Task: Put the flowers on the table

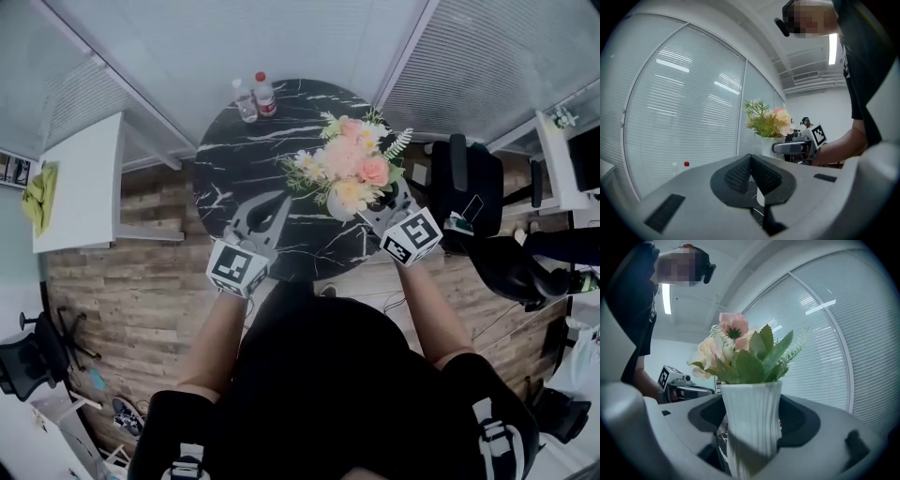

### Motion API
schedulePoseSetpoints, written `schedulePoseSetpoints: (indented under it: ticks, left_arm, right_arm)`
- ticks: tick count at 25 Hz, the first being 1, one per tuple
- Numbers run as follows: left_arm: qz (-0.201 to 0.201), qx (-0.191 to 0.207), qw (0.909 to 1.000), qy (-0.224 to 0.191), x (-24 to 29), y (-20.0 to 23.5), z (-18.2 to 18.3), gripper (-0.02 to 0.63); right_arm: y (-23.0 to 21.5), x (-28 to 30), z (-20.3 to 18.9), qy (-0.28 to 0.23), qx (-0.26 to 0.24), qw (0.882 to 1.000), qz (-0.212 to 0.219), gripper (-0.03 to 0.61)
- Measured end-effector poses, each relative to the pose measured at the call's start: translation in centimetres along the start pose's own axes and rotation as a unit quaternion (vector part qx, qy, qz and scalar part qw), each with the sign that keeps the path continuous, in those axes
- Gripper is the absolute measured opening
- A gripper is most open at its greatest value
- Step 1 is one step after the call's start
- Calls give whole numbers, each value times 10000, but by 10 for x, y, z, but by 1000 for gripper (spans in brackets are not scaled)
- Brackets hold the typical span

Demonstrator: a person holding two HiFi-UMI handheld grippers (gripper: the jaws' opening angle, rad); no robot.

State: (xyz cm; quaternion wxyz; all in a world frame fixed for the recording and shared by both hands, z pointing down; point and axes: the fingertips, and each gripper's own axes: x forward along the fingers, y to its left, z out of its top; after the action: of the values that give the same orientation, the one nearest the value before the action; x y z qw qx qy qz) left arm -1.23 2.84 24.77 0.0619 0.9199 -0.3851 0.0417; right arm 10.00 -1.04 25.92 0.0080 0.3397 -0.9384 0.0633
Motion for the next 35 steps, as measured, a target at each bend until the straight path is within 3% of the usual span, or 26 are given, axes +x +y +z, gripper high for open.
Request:
schedulePoseSetpoints:
  ticks: [13,24,35]
  left_arm:
    - [-204,-129,9997,102,39,70,-34,12]
    - [-433,-86,9990,-102,79,115,-68,12]
    - [-511,-287,9981,201,124,154,-119,12]
  right_arm:
    - [-48,79,-26,-255,-129,9990,-344,347]
    - [-94,130,-76,-103,-179,9964,-823,347]
    - [-132,171,-129,-62,20,9946,-1033,347]
